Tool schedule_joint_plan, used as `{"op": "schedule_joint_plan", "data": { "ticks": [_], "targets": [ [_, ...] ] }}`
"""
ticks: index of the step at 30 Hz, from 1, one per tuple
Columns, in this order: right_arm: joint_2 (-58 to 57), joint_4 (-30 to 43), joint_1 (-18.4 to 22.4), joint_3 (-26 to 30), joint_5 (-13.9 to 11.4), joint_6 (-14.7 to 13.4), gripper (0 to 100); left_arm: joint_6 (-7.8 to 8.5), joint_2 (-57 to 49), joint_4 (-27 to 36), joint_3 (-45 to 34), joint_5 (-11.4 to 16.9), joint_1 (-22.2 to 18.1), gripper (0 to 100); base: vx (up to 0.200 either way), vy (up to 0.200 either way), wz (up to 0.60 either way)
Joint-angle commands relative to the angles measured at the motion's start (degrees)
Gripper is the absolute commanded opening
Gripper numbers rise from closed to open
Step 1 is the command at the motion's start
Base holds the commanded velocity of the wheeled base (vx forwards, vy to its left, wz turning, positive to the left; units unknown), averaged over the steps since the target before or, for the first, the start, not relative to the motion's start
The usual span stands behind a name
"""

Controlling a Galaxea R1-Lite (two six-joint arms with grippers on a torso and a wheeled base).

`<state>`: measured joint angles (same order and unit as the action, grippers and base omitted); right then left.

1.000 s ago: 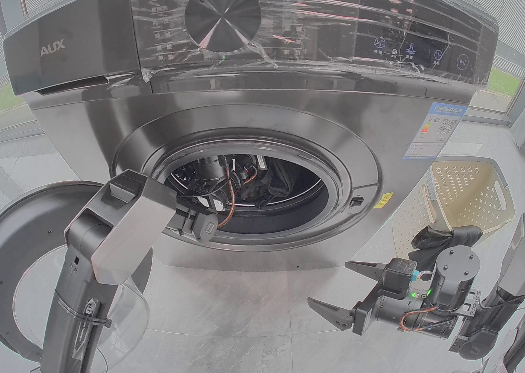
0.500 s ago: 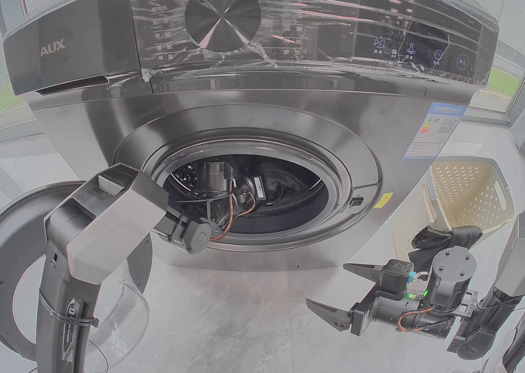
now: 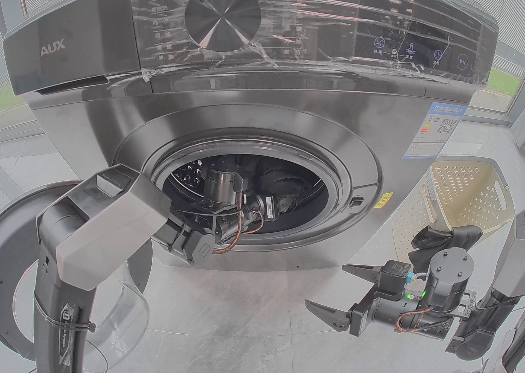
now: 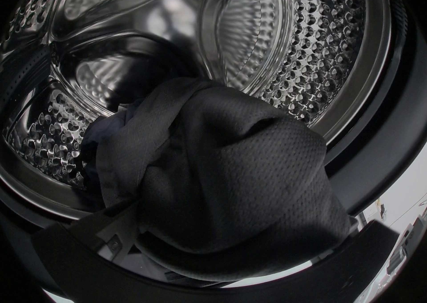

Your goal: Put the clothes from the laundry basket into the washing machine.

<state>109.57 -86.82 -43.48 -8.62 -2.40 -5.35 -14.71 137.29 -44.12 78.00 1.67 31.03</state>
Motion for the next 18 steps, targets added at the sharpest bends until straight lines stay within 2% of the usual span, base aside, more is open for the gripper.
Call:
{"op": "schedule_joint_plan", "data": {
  "ticks": [1, 3, 5, 7, 13, 18],
  "targets": [
    [0.38, -0.01, -0.11, 0.01, -0.06, -0.01, 100, -0.14, 2.72, -0.27, 3.74, -0.53, -0.35, 0, 0.000, 0.000, 0.00],
    [0.38, -0.01, -0.29, 0.01, -0.06, -0.01, 100, -0.93, 5.27, -0.79, 9.19, -2.11, -0.70, 0, 0.000, 0.000, 0.00],
    [0.38, -0.01, -0.64, -0.08, -0.06, -0.01, 100, -1.99, 7.64, -3.26, 14.03, -5.80, -1.58, 0, 0.000, 0.000, 0.00],
    [0.29, -0.01, -0.64, -0.08, -0.06, -0.01, 100, -1.90, 9.49, -6.33, 17.72, -7.12, -2.90, 0, 0.000, 0.000, 0.00],
    [0.38, -0.01, -0.64, -0.08, -0.06, -0.01, 100, -1.81, 12.56, -10.64, 25.19, -9.76, -4.66, 0, 0.000, 0.000, 0.00],
    [0.38, -0.01, -0.81, 0.01, -0.06, -0.01, 100, -1.46, 13.18, -12.31, 27.39, -9.84, -4.83, 0, 0.000, 0.000, 0.00]
  ]
}}
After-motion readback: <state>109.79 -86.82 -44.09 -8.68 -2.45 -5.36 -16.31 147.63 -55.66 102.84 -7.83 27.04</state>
